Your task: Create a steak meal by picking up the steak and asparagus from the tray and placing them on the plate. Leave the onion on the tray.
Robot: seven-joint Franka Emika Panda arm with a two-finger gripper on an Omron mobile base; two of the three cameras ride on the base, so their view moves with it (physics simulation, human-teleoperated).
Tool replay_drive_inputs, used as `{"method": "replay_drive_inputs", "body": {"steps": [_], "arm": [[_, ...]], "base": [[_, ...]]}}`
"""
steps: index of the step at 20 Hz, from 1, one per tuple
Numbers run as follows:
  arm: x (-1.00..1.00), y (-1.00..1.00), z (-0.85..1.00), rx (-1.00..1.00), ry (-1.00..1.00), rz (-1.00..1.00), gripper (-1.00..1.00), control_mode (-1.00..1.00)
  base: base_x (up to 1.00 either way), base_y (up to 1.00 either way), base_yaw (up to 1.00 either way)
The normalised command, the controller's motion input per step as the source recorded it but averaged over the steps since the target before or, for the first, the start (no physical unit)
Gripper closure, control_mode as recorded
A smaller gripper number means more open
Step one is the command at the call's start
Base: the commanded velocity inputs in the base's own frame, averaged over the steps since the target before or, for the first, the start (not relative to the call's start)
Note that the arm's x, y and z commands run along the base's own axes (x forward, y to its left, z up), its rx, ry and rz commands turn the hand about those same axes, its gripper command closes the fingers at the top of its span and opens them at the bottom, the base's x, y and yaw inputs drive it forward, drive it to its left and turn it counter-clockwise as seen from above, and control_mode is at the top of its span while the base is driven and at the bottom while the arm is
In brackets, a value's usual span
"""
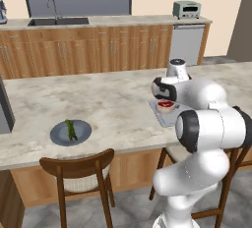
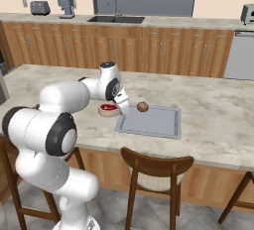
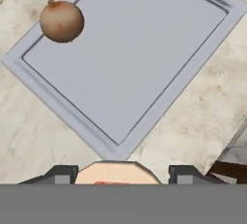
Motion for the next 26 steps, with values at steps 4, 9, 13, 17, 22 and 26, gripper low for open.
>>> {"method": "replay_drive_inputs", "body": {"steps": [4,9,13,17,22,26], "arm": [[0.01,1.00,0.00,0.00,0.14,-0.08,1.00,-1.00],[0.08,1.00,0.00,0.00,0.13,-0.04,1.00,-1.00],[0.22,0.98,-0.06,0.00,0.01,-0.01,1.00,-1.00],[0.28,0.95,-0.12,0.00,0.00,-0.01,1.00,-1.00],[0.23,0.92,-0.19,0.00,0.00,0.00,1.00,-1.00],[0.17,0.90,-0.14,0.00,0.00,0.00,1.00,-1.00]], "base": [[0.00,0.00,0.00],[0.00,0.00,0.00],[0.00,0.00,0.00],[0.00,0.00,0.00],[0.00,0.00,0.00],[0.00,0.00,0.00]]}}
